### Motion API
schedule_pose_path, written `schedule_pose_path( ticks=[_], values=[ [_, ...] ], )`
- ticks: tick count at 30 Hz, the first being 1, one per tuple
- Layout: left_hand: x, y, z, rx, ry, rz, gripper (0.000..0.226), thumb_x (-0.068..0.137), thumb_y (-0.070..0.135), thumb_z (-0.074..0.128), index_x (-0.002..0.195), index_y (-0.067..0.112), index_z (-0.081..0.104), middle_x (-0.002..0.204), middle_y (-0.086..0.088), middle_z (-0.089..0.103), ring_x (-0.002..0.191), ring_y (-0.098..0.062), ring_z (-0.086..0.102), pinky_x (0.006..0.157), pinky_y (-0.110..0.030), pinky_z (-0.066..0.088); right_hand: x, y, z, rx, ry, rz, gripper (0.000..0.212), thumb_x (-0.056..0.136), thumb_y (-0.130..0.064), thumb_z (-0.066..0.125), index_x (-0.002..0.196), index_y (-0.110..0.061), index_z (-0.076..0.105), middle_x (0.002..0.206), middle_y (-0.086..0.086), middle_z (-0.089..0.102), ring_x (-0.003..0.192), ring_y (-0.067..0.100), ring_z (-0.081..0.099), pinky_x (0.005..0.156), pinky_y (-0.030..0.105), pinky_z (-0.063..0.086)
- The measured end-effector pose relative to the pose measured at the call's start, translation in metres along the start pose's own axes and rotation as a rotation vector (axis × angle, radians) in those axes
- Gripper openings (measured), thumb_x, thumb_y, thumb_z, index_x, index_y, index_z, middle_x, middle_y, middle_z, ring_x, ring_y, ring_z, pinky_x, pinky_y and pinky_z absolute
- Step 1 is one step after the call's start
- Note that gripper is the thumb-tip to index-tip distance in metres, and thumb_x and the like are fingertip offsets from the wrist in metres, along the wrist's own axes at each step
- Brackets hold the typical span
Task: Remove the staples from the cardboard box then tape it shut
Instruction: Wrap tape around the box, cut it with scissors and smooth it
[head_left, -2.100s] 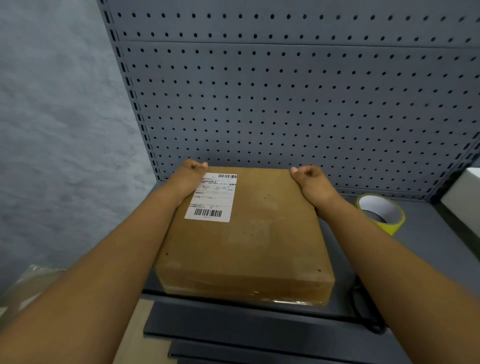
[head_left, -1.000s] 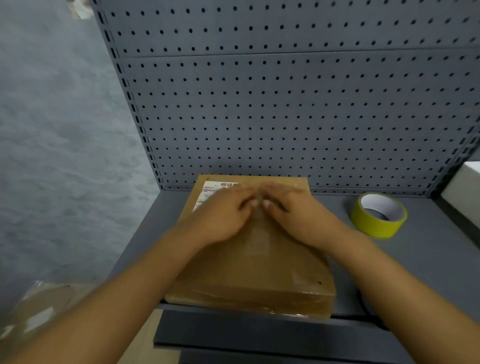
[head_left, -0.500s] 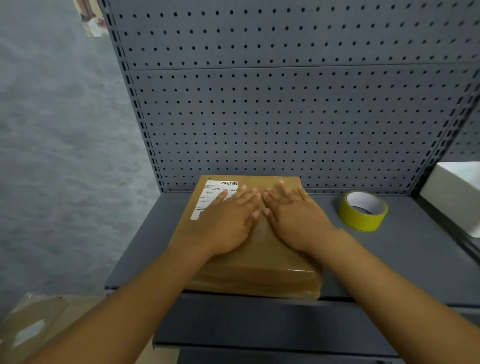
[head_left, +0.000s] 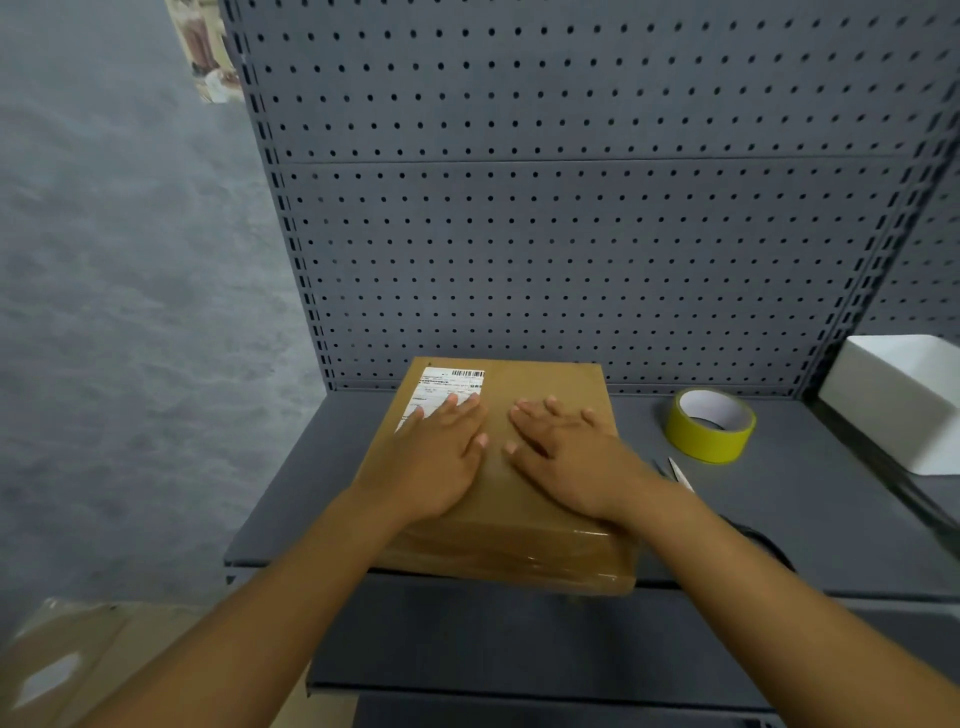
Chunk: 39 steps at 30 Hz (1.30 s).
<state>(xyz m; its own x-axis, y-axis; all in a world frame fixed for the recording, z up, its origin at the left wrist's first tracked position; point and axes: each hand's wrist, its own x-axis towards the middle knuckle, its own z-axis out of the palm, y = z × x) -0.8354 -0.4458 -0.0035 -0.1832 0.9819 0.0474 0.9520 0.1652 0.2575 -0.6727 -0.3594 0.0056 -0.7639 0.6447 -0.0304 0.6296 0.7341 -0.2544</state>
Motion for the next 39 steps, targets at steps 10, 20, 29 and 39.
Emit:
schedule_pose_path(
  ticks=[10, 20, 29, 39],
  values=[
    [-0.008, -0.004, 0.008, 0.108, 0.024, -0.147, 0.055, 0.102, 0.042, 0.012, 0.154, 0.024, 0.008, 0.161, 0.008, 0.002, 0.148, -0.012, -0.002, 0.121, -0.039, 0.003, -0.02, -0.01, 0.016, -0.072, 0.073, 0.055, 0.059, 0.1, -0.053, 0.019, 0.153, -0.029, 0.013, 0.162, -0.005, 0.005, 0.149, 0.018, -0.002, 0.12, 0.042, -0.001],
    [-0.011, -0.019, -0.001, -0.048, 0.107, -0.005, 0.057, 0.097, 0.055, 0.031, 0.148, 0.031, 0.031, 0.158, 0.01, 0.022, 0.146, -0.009, 0.011, 0.119, -0.036, 0.004, -0.018, -0.02, 0.019, 0.011, 0.183, 0.085, 0.058, 0.098, -0.054, 0.027, 0.151, -0.029, 0.025, 0.16, -0.005, 0.016, 0.148, 0.017, 0.006, 0.12, 0.042, 0.001],
    [-0.079, -0.054, -0.038, -0.448, -0.043, -0.229, 0.098, 0.068, 0.07, 0.062, 0.149, 0.036, 0.018, 0.141, 0.014, 0.039, 0.124, -0.014, 0.047, 0.1, -0.028, 0.04, -0.053, -0.009, 0.005, 0.5, 0.038, 0.216, 0.118, 0.065, -0.067, 0.07, 0.153, -0.021, 0.005, 0.161, -0.005, 0.004, 0.148, 0.018, 0.011, 0.117, 0.034, 0.018],
    [-0.094, -0.091, -0.032, -0.579, 0.08, -0.341, 0.108, 0.066, 0.066, 0.062, 0.153, 0.028, 0.011, 0.151, -0.001, 0.035, 0.13, -0.022, 0.042, 0.102, -0.034, 0.038, -0.025, -0.042, 0.021, 0.488, 0.099, 0.217, 0.129, 0.057, -0.069, 0.071, 0.154, -0.014, 0.005, 0.162, -0.001, 0.001, 0.148, 0.018, 0.007, 0.118, 0.034, 0.012]
  ],
)
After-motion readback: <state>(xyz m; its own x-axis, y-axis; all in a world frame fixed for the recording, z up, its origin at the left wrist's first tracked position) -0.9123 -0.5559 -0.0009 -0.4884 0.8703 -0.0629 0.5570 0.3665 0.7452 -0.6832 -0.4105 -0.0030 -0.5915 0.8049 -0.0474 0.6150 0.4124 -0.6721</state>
